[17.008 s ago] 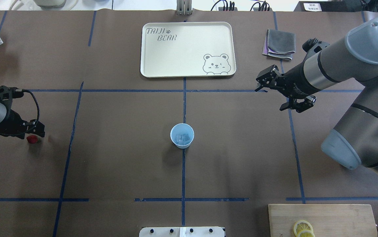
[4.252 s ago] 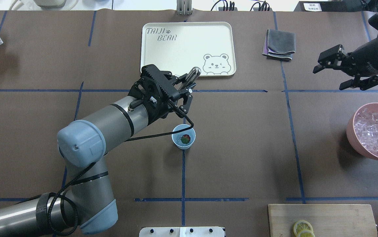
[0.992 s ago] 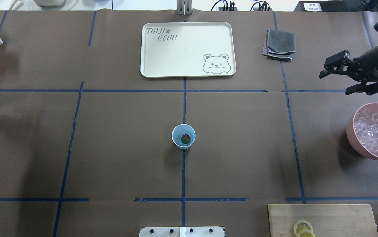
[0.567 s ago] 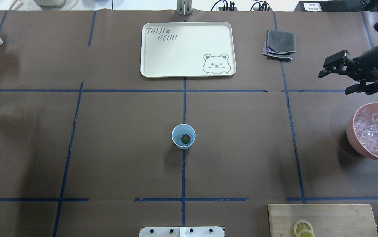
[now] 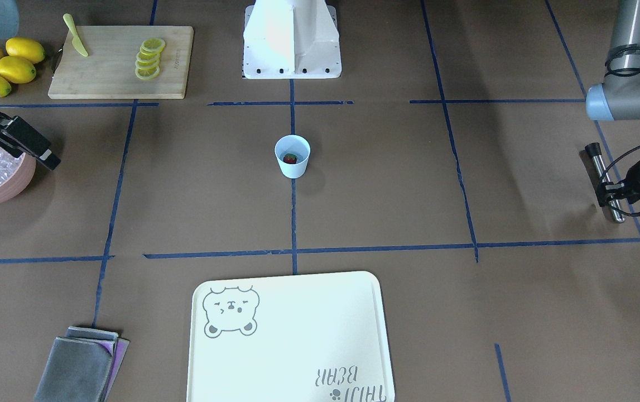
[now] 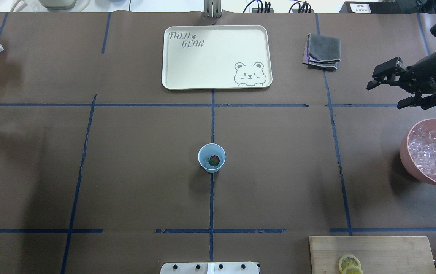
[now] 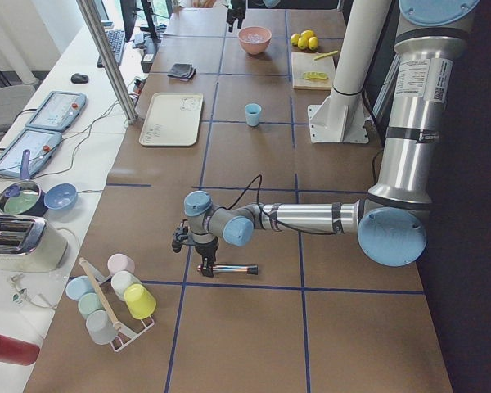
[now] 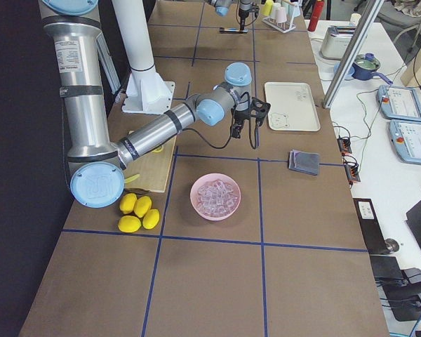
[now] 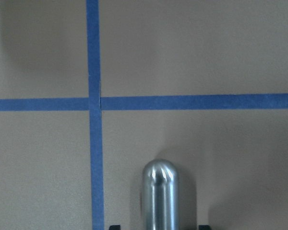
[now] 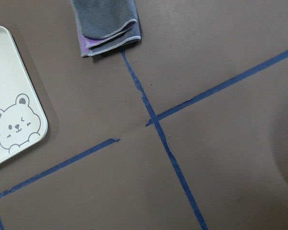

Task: Mash ice and strawberries in cup
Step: 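Lower the muddler onto the table and open the left gripper while the right arm withdraws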

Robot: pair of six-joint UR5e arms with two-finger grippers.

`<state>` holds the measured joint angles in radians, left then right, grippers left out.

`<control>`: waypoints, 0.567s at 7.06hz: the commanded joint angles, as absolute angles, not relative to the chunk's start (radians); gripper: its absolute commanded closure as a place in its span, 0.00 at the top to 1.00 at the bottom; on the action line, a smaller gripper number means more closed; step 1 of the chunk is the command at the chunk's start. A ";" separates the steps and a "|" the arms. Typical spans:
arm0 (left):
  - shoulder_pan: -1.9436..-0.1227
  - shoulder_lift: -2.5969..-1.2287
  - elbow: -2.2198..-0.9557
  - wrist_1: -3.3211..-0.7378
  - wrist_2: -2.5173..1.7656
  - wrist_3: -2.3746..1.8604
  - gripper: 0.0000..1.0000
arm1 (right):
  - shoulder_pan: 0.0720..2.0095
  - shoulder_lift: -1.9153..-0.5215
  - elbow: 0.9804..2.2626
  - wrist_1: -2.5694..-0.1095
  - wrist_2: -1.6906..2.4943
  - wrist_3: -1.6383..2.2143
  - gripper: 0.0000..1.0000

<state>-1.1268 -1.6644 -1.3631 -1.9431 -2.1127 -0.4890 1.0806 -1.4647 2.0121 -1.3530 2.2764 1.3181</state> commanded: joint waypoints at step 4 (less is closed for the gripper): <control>-1.323 -1.597 -1.604 -1.925 -2.369 -0.412 1.00 | 1.151 -1.489 2.002 -1.368 2.328 1.193 1.00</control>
<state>-1.2455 -1.6178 -1.5456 -1.9280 -2.2906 -0.4656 1.1063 -1.4775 2.0092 -1.3595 2.2928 1.2717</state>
